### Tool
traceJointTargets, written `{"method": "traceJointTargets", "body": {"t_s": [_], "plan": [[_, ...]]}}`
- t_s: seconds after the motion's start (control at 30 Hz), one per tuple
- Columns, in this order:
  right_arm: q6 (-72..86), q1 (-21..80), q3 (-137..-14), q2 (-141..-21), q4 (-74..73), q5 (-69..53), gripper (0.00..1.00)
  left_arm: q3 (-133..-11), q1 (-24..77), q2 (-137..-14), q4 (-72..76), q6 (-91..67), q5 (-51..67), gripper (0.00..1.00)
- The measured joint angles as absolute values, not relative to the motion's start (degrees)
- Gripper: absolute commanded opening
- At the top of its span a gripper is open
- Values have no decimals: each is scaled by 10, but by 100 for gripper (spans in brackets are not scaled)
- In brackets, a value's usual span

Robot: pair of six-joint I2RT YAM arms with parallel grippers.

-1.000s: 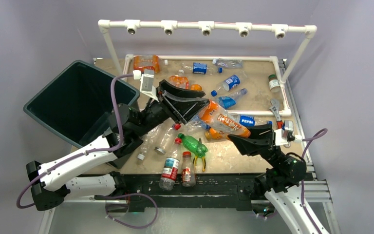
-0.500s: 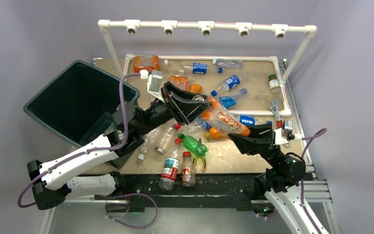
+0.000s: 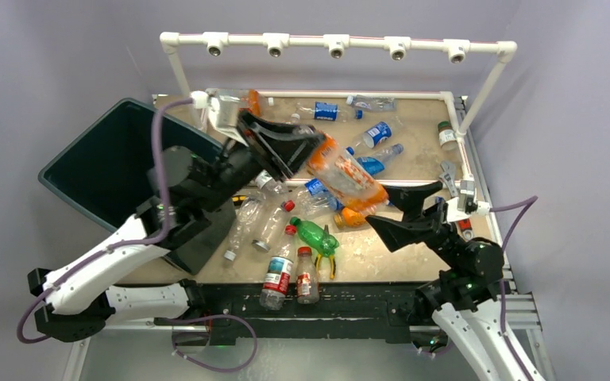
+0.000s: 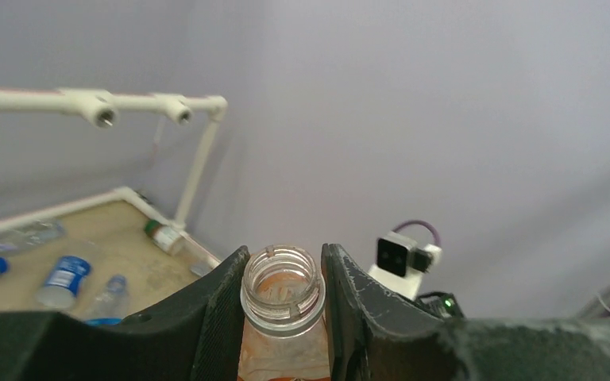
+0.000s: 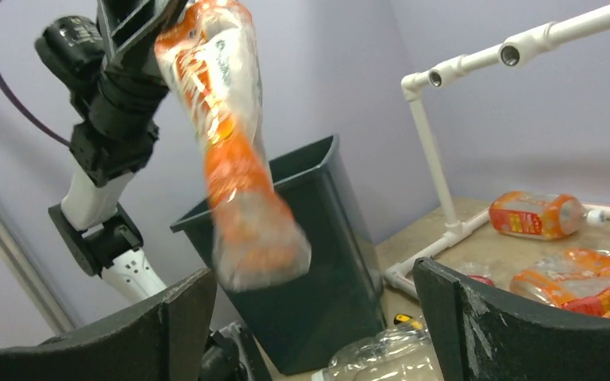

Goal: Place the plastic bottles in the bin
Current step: Pick up the plastic bottle at the center of the board, then place the plastic bottle in the trash bin.

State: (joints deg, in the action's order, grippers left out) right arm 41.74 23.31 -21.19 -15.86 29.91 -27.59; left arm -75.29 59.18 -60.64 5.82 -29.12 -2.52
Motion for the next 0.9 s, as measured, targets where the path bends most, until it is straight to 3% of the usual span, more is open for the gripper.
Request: {"method": "traceJointTargets", "body": {"t_s": [0.23,0.53,0.77,0.9], "plan": [[343,233,-307,-140,142,-263,99,-907,592,-588,-71,-192,-223,0],[303,233,-313,-117,5,-204,99,-1110,592,-638,-207,-58,-559,0],[314,233,-277,-103,-19,-189,99,-1207,592,-738,-160,138,-723,0],[321,233,-267,-104,-22,-189,99,-1114,592,-754,30,355,-807,0]]}}
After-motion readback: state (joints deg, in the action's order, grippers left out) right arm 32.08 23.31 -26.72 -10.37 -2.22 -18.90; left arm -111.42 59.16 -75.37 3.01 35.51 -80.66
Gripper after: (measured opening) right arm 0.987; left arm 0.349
